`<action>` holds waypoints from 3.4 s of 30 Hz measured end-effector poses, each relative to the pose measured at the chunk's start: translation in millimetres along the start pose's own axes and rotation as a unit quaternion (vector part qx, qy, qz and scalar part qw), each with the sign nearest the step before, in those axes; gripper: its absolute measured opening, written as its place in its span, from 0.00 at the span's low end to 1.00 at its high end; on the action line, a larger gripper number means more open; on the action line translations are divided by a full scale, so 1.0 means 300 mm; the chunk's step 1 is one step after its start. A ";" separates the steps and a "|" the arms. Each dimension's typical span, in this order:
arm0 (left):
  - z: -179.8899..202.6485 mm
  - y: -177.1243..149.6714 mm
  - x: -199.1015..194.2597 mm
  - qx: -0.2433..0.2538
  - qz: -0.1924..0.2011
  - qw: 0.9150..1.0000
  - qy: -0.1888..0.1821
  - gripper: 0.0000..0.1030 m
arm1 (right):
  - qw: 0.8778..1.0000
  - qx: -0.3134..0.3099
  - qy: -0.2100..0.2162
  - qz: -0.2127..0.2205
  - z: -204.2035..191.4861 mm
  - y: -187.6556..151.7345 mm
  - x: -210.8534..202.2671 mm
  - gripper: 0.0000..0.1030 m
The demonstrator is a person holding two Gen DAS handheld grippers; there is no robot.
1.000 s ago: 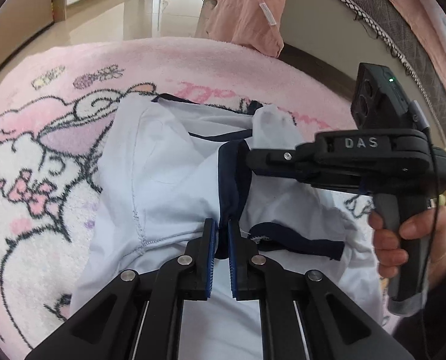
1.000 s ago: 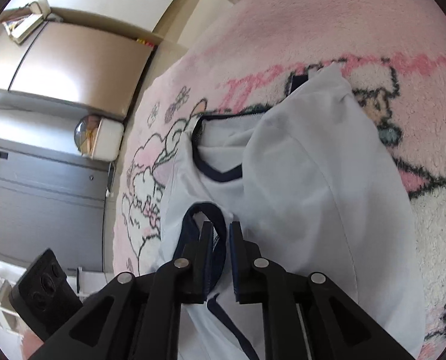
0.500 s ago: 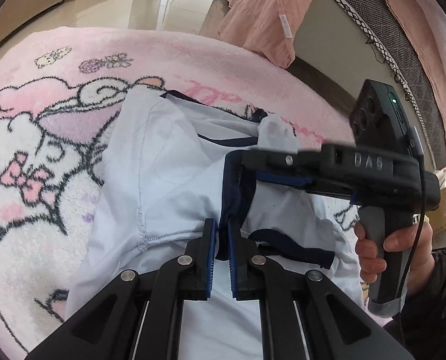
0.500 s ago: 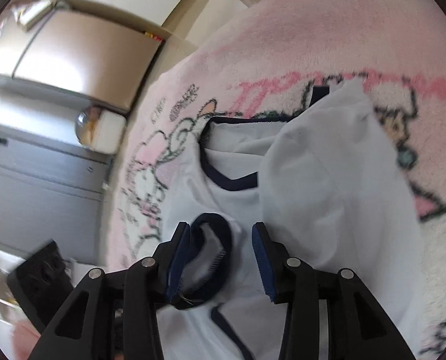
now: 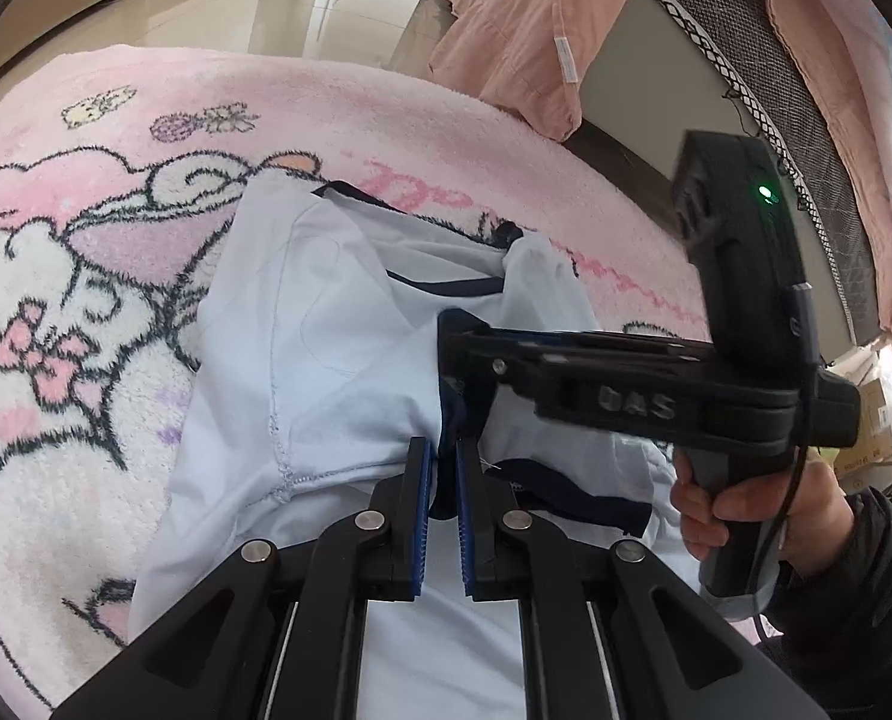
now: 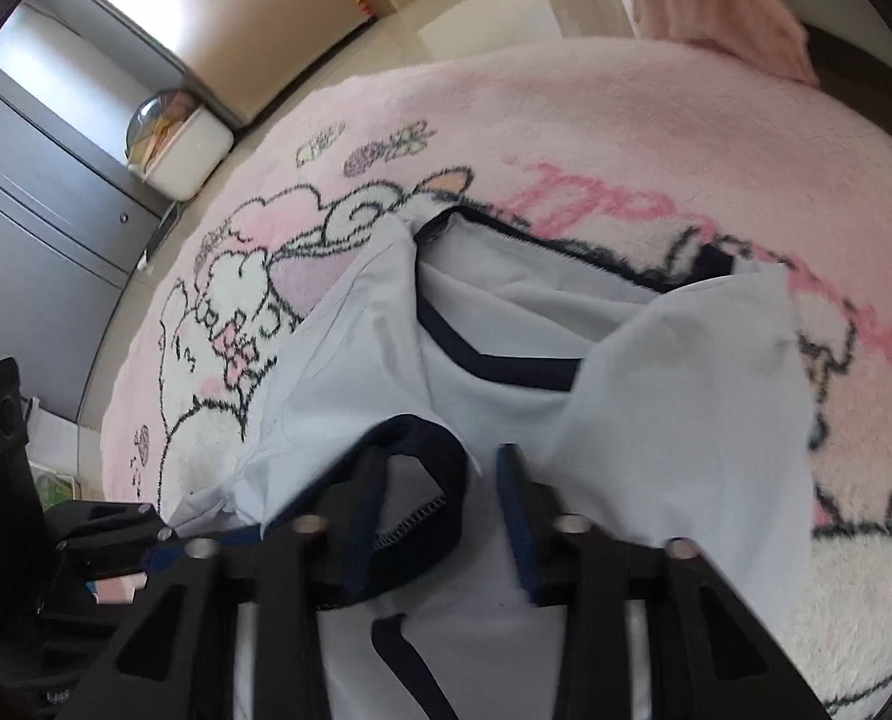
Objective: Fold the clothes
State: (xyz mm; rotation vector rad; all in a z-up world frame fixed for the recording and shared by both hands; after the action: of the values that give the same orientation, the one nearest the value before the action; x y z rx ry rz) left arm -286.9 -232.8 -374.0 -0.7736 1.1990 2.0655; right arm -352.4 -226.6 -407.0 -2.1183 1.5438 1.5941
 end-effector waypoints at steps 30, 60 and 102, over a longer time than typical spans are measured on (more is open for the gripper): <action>0.061 0.039 -0.087 0.066 -0.016 0.997 -0.044 0.07 | 0.985 0.144 0.057 0.077 -0.008 0.089 -0.198 0.03; 0.012 0.027 -0.021 0.018 -0.040 0.999 -0.028 0.07 | 0.985 0.165 0.051 0.029 0.015 0.071 -0.159 0.04; 0.102 -0.100 -0.335 0.040 -0.002 0.999 -0.017 0.21 | 0.944 0.298 0.033 0.138 0.145 -0.352 -0.709 0.76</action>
State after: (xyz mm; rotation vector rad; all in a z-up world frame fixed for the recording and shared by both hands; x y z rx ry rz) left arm -205.9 -215.7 -302.8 -0.6991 1.2521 2.0066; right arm -295.0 -10.3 -316.5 -1.6884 2.0823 0.9242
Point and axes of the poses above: each gripper's, at about its wrist camera, not at the fingertips, and x roughly the way its jaws point, z to its right, y to its top, the point moved 10 cm from there along x, roughly the way its jaws point, and after that the axes turned 9 degrees about z, right-handed, at the moved point
